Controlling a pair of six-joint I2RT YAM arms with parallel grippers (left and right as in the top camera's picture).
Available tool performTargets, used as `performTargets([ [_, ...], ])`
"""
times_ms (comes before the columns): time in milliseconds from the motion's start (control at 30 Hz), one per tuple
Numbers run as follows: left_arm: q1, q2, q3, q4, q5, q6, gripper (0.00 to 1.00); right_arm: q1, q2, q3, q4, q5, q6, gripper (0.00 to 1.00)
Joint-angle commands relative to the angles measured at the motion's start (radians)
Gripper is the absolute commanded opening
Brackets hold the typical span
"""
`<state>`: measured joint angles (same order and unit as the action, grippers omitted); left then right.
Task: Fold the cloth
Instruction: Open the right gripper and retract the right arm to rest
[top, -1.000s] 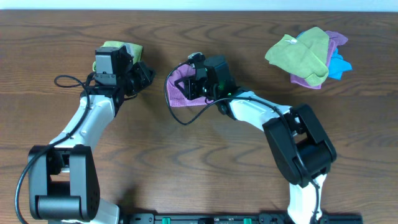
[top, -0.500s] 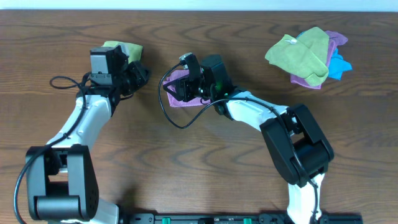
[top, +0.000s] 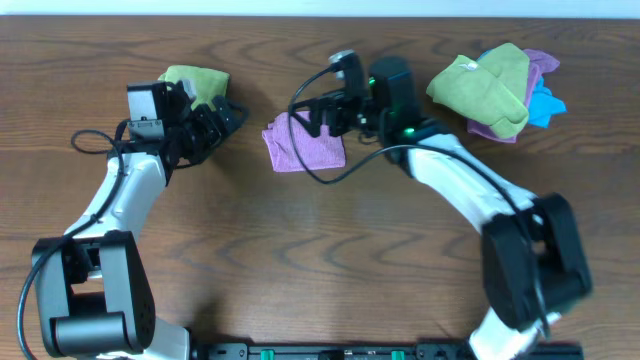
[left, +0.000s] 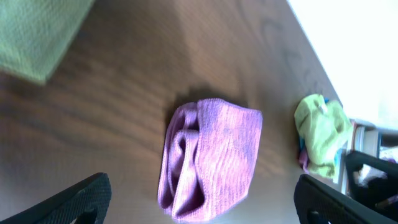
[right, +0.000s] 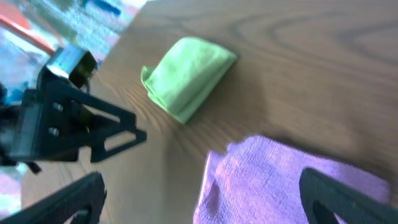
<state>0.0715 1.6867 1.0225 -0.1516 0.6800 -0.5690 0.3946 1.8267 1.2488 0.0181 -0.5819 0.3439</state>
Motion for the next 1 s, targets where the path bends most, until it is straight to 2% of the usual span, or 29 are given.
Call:
performTargets([
  [0,0.002,-0.019,0.014,-0.051,0.028,-0.015,0.95,-0.037,-0.096,0.014,-0.119,-0.002,-0.1,0.99],
  [233,-0.012,-0.019,0.011,-0.171,0.024,-0.022,0.95,-0.071,-0.346,0.008,-0.592,0.145,-0.365,0.99],
  [333,-0.039,-0.019,-0.008,-0.175,0.009,-0.025,0.95,-0.092,-0.447,-0.027,-0.701,0.185,-0.407,0.99],
  [633,-0.135,-0.018,-0.106,-0.06,-0.055,-0.152,0.96,-0.216,-0.862,-0.378,-0.719,0.189,-0.372,0.99],
  [833,-0.138,-0.004,-0.124,-0.042,-0.058,-0.173,0.96,-0.252,-1.156,-0.606,-0.732,0.189,-0.255,0.99],
  [967,-0.138,0.011,-0.124,-0.018,-0.051,-0.176,0.96,-0.252,-1.307,-0.682,-0.74,0.19,-0.18,0.99],
])
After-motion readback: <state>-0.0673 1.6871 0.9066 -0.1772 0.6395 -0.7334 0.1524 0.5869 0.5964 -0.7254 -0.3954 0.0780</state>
